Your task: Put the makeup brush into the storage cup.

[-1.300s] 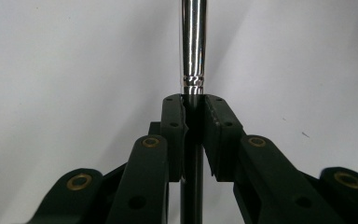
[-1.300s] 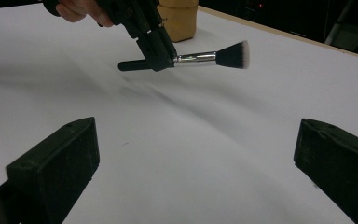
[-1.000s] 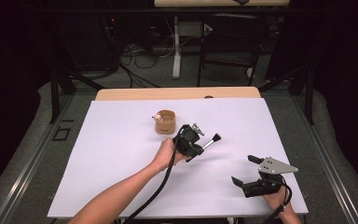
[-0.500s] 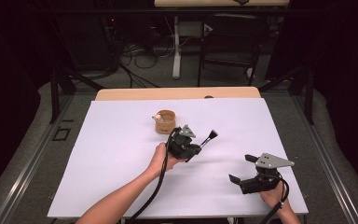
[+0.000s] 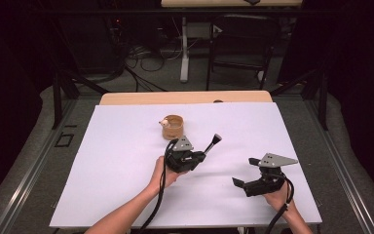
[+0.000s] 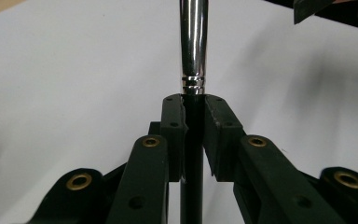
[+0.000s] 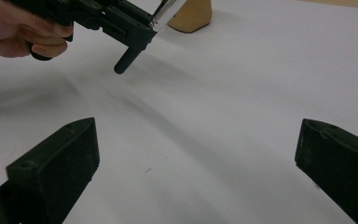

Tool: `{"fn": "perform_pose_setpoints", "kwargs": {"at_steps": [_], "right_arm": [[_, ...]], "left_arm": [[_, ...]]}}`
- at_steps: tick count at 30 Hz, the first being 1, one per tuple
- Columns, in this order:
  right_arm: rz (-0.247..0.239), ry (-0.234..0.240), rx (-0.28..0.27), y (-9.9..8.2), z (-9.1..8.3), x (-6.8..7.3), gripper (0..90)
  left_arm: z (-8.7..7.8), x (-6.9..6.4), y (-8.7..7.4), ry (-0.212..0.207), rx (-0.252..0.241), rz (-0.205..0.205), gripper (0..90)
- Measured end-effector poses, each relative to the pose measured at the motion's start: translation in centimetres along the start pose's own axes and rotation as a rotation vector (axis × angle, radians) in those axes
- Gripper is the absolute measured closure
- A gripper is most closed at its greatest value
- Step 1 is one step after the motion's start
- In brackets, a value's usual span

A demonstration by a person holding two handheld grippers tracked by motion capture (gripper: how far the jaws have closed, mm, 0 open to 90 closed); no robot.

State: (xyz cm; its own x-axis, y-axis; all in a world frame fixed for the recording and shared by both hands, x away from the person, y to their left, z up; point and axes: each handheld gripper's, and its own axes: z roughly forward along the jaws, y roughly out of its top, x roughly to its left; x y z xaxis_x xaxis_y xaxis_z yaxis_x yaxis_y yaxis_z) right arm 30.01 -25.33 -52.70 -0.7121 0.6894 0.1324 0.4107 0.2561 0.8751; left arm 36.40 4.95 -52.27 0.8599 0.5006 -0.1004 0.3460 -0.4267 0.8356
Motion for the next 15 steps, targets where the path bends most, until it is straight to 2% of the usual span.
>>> {"fn": "perform_pose_setpoints", "kwargs": {"at_steps": [11, 15], "right_arm": [[-0.001, 0.029, 0.025, 1.1, 1.1, 0.2, 0.0], [-0.011, 0.034, 0.017, 1.4, 1.5, 0.4, 0.0]], "left_arm": [[-0.7, -0.5, -1.4, 0.012, -0.104, 0.010, 78.9], [-0.9, -0.5, -1.8, 0.023, -0.133, 0.009, 79.0]]}}
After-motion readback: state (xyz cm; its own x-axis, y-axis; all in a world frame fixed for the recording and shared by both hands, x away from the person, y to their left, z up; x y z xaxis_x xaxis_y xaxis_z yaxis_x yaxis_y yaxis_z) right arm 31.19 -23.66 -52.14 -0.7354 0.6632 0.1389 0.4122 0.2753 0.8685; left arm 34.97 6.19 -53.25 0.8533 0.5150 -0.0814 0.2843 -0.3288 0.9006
